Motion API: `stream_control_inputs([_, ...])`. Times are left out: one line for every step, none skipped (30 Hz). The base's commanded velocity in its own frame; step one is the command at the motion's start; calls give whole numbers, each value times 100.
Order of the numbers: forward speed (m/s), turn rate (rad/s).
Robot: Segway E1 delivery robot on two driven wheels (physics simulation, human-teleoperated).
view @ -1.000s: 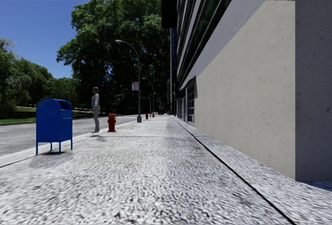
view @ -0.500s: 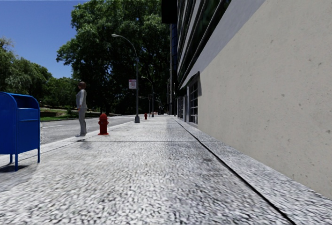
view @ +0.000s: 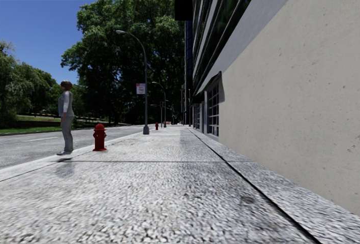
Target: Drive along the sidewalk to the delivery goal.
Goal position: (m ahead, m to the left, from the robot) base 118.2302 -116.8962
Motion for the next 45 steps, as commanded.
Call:
stream_control_inputs([200,0])
stream_control_inputs([200,0])
stream_control_inputs([200,0])
stream_control_inputs([200,0])
stream_control_inputs([200,0])
stream_control_inputs([200,0])
stream_control_inputs([200,0])
stream_control_inputs([200,0])
stream_control_inputs([200,0])
stream_control_inputs([200,0])
stream_control_inputs([200,0])
stream_control_inputs([200,0])
stream_control_inputs([200,0])
stream_control_inputs([200,0])
stream_control_inputs([200,0])
stream_control_inputs([200,0])
stream_control_inputs([200,0])
stream_control_inputs([200,0])
stream_control_inputs([200,0])
stream_control_inputs([200,0])
stream_control_inputs([200,0])
stream_control_inputs([200,0])
stream_control_inputs([200,0])
stream_control_inputs([200,0])
stream_control_inputs([200,0])
stream_control_inputs([200,0])
stream_control_inputs([200,0])
stream_control_inputs([200,0])
stream_control_inputs([200,0])
stream_control_inputs([200,0])
stream_control_inputs([200,0])
stream_control_inputs([200,0])
stream_control_inputs([200,0])
stream_control_inputs([200,0])
stream_control_inputs([200,0])
stream_control_inputs([200,0])
stream_control_inputs([200,0])
stream_control_inputs([200,0])
stream_control_inputs([200,0])
stream_control_inputs([200,0])
stream_control_inputs([200,0])
stream_control_inputs([200,0])
stream_control_inputs([200,0])
stream_control_inputs([200,0])
stream_control_inputs([200,0])
